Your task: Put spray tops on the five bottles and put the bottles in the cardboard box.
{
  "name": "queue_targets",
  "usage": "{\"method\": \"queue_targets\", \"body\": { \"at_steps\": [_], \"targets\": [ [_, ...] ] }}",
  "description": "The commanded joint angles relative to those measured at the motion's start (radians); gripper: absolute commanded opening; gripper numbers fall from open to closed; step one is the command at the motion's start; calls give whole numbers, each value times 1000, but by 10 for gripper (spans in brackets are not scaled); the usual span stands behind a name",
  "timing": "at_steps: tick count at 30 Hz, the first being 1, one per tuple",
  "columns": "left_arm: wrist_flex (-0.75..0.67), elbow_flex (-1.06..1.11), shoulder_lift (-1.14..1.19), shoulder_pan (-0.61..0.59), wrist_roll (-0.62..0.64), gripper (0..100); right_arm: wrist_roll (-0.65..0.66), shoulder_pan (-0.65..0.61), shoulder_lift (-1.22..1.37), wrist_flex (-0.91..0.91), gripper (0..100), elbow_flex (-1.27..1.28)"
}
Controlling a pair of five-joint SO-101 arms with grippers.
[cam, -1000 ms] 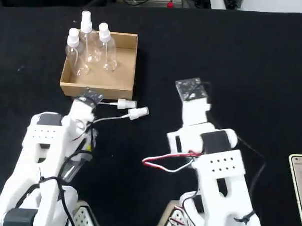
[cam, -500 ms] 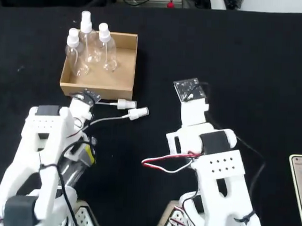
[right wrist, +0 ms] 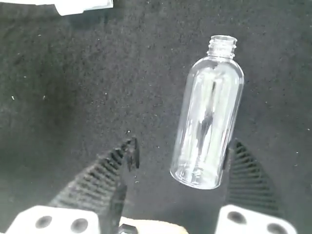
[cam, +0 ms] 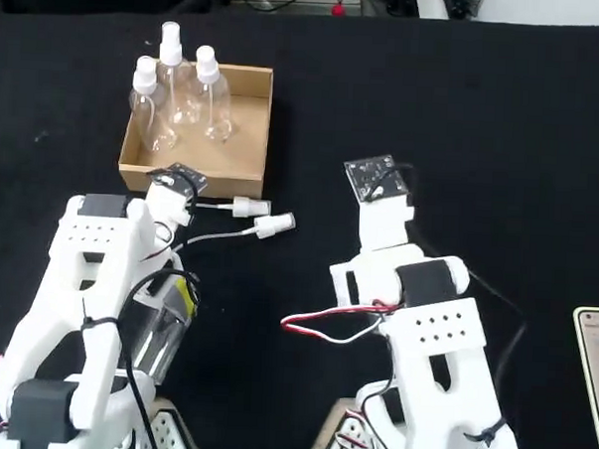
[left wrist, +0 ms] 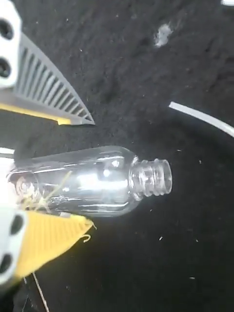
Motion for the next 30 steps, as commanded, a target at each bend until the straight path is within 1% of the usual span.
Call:
{"method": "queue_targets", "body": {
  "at_steps": [1, 6, 8, 12, 15, 19, 21, 23, 30],
  "targets": [
    [5, -64, 2, 19, 23, 291, -2, -15, -13, 6, 279, -56],
    [-3, -62, 3, 36, 25, 355, -2, -15, -13, 5, 279, -58],
    [-21, -61, 3, 38, 26, 350, -2, -15, -13, 5, 279, -58],
    [-18, -87, 3, 45, 100, 343, -3, -15, -13, 5, 279, -59],
    [-23, -90, 14, 47, 103, 343, -5, -15, -13, 5, 279, -62],
    [-26, -101, 124, 113, 118, 343, -6, -18, -13, 3, 279, -62],
    [-63, -110, 178, 131, 147, 343, -8, -18, -13, 3, 279, -64],
    [-89, -117, 222, 137, 150, 343, -8, -17, -13, 3, 279, -62],
    [-98, -111, 249, 176, 157, 342, -5, -15, -13, 3, 279, -62]
  ]
}}
